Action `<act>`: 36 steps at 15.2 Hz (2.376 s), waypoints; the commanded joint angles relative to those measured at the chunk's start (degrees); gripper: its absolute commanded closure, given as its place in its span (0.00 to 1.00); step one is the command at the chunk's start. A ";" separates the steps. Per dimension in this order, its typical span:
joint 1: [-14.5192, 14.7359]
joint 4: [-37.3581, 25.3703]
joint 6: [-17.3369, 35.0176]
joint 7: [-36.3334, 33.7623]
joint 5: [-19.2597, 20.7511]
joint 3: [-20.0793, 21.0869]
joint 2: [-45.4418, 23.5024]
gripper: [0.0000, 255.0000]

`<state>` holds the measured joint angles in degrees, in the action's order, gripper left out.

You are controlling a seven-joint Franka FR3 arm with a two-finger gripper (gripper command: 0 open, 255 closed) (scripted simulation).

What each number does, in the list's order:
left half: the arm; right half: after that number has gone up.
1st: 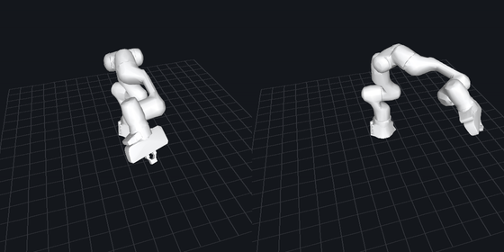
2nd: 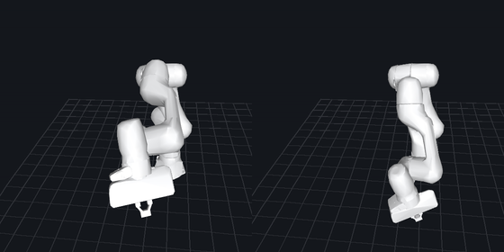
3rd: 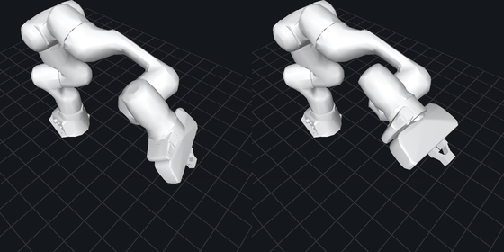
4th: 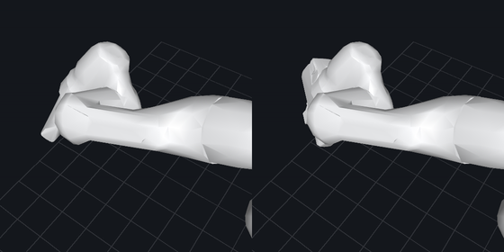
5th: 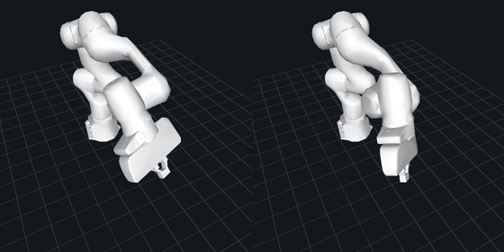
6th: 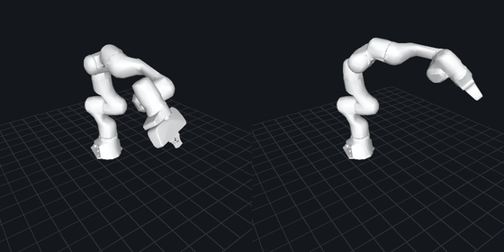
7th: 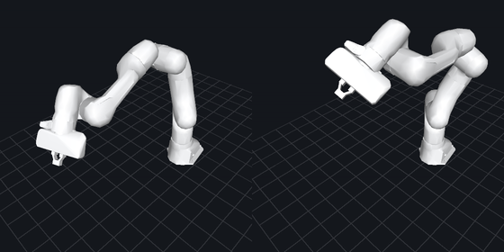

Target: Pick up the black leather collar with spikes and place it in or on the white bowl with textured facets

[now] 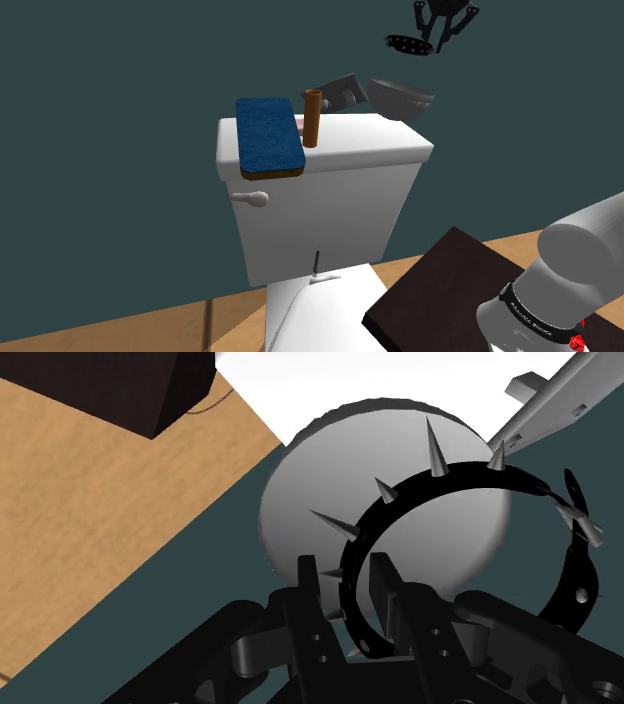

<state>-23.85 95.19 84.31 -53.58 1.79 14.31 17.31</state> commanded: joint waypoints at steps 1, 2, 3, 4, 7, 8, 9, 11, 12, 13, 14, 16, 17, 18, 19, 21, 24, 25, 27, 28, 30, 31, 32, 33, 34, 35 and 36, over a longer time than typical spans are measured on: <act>-0.22 0.89 1.13 0.71 0.13 -0.45 -0.19 1.00; -0.20 2.08 1.95 0.70 0.05 -0.50 0.19 1.00; -0.17 3.25 2.76 0.70 -0.03 -0.54 0.56 1.00; -0.14 4.40 3.56 0.70 -0.10 -0.57 0.91 1.00; -0.05 7.72 5.95 0.67 -0.30 -0.65 1.87 1.00; -0.02 8.79 6.74 0.65 -0.36 -0.67 2.16 1.00; 0.01 9.85 7.52 0.63 -0.42 -0.69 2.44 1.00; 0.07 11.91 9.08 0.59 -0.52 -0.71 2.95 1.00; 0.10 12.92 9.85 0.57 -0.57 -0.72 3.19 1.00; 0.13 13.91 10.62 0.54 -0.62 -0.72 3.41 1.00; 0.16 14.88 11.39 0.52 -0.66 -0.72 3.62 1.00; 0.20 16.30 12.53 0.47 -0.72 -0.72 3.91 1.00; 0.20 16.31 12.53 0.47 -0.72 -0.72 3.91 1.00; 0.20 16.31 12.53 0.47 -0.72 -0.72 3.91 1.00; 0.20 16.30 12.53 0.47 -0.72 -0.72 3.91 1.00; 0.20 16.30 12.53 0.47 -0.72 -0.72 3.91 1.00; 0.20 16.30 12.53 0.47 -0.72 -0.72 3.91 0.00; 0.20 16.30 12.52 0.47 -0.72 -0.72 3.91 0.00; 0.20 16.30 12.52 0.47 -0.72 -0.72 3.91 0.00; 0.20 16.30 12.52 0.47 -0.72 -0.72 3.91 0.00; 0.19 14.11 10.59 0.44 -0.68 -0.66 3.65 0.00; 0.18 11.83 8.64 0.39 -0.62 -0.57 3.31 0.00; 0.16 9.45 6.68 0.33 -0.55 -0.48 2.88 0.00; 0.14 7.51 5.12 0.27 -0.48 -0.39 2.48 0.00; 0.14 7.51 5.12 0.27 -0.48 -0.39 2.48 0.00; 0.14 7.53 5.12 0.27 -0.49 -0.39 2.49 0.00; 0.14 7.51 5.12 0.27 -0.48 -0.39 2.49 0.00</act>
<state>-23.70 103.06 89.72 -53.27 1.29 13.89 19.90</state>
